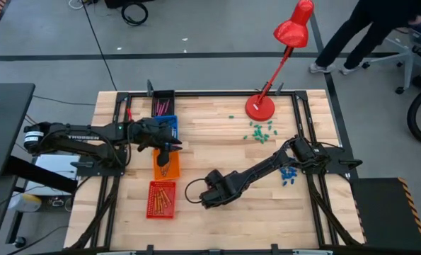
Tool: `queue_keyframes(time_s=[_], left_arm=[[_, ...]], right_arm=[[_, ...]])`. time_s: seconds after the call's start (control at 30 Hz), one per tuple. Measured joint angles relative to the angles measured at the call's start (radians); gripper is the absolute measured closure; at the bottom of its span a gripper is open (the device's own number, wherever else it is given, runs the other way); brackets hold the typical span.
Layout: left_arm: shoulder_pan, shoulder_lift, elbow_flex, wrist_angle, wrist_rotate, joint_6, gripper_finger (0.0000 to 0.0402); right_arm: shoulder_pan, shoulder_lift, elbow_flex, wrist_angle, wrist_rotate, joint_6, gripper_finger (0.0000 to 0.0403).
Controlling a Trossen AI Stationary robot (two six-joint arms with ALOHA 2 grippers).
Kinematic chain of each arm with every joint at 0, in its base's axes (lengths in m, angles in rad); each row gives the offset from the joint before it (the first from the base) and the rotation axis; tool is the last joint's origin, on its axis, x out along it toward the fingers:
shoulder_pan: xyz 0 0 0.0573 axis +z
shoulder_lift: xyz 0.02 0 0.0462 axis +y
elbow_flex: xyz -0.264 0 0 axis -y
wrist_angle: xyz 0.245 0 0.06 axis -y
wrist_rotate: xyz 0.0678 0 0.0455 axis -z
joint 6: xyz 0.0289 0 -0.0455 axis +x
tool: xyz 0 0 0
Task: Sort crayons
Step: Put the pink crayon into the black bin
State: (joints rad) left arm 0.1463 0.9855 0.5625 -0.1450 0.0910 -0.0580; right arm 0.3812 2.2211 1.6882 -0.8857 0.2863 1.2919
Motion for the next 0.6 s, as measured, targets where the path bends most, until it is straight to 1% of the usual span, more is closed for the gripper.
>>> queue_keyframes(time_s=[0.23,0.33,0.6], left_arm=[[0.0,0.0,0.0,0.0,0.0,0.0,0.0283],[0.0,0.0,0.0,-0.001,0.0,0.0,0.0283],[0.0,0.001,0.0,-0.002,0.0,0.0,0.0283]], right_arm=[[0.0,0.0,-0.001,0.015,0.008,0.006,0.0261],[0.0,0.0,-0.023,0.025,0.016,0.021,0.0261],[0.0,-0.002,-0.056,0.03,-0.006,0.044,0.0261]])
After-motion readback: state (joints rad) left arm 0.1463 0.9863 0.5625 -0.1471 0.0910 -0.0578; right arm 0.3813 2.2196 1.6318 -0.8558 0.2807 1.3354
